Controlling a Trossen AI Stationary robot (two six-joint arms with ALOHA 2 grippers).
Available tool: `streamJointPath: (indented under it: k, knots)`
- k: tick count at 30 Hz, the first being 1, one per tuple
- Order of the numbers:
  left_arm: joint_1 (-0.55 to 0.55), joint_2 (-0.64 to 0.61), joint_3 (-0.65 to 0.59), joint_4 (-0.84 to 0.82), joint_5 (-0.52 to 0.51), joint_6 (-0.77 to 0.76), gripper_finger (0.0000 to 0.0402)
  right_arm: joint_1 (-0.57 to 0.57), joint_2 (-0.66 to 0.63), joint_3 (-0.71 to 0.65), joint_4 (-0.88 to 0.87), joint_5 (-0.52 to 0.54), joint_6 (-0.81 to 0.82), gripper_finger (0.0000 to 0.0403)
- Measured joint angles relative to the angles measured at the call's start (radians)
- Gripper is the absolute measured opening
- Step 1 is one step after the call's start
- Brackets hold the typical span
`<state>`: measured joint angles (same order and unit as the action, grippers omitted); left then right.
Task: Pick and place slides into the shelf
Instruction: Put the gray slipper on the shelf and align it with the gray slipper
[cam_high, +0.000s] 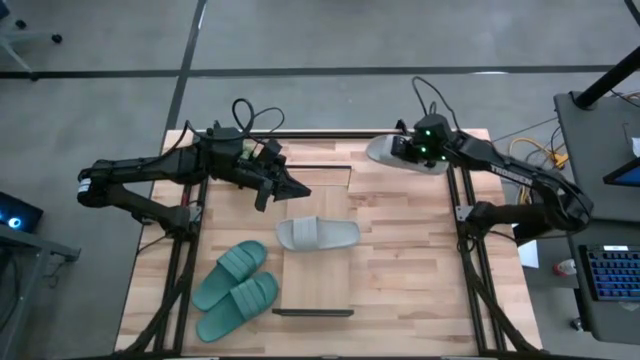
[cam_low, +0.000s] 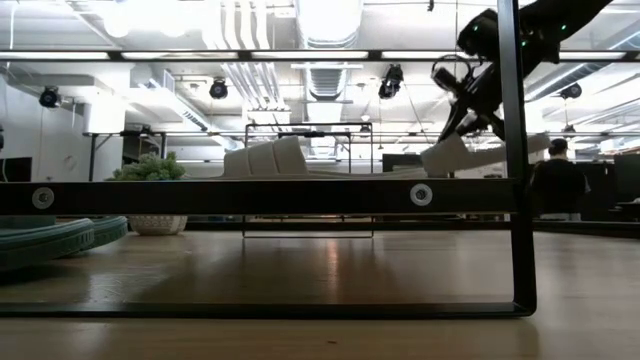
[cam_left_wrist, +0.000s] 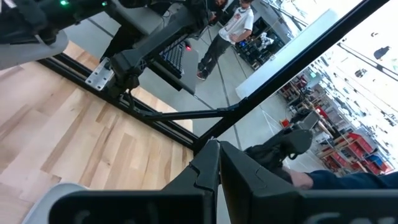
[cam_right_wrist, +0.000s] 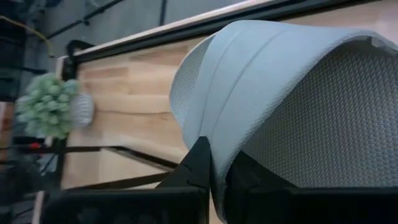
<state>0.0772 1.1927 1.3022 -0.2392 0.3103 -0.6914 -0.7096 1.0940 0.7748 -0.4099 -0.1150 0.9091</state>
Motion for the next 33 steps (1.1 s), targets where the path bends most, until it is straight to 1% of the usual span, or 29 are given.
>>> streamJointPath:
  k: [8, 13, 21, 33]
  knots:
    - [0.000, 0.000, 0.000, -0.001, 0.000, 0.001, 0.0000, 0.048, -0.078, 0.001, 0.014, 0.003, 0.051, 0.0011]
    - [0.002, 0.000, 0.000, -0.001, 0.000, 0.001, 0.0000, 0.087, -0.112, 0.001, 0.088, 0.004, 0.089, 0.0012]
    - [0.002, 0.000, 0.000, -0.003, 0.000, 0.001, 0.0000, 0.168, -0.111, 0.001, 0.224, 0.014, 0.151, 0.0012]
    - [0.018, 0.000, 0.000, 0.001, 0.000, 0.025, 0.0000, 0.335, -0.104, 0.001, 0.245, 0.108, 0.191, 0.0013]
